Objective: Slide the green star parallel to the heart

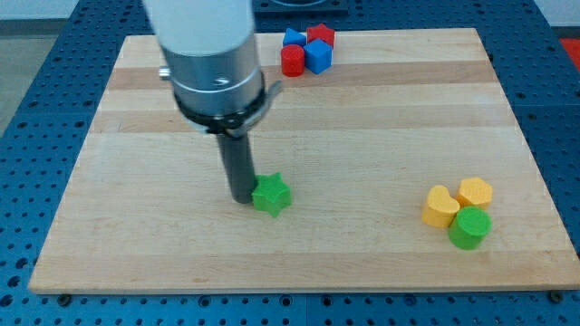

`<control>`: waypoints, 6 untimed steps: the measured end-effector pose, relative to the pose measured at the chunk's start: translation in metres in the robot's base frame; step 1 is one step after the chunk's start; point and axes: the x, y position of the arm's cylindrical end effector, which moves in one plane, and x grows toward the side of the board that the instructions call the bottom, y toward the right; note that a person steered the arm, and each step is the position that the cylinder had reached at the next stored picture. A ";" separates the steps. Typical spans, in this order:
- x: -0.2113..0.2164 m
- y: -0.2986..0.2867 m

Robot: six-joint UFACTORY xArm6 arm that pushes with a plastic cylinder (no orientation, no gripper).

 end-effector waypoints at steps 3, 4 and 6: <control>0.006 0.095; 0.026 0.105; 0.050 0.109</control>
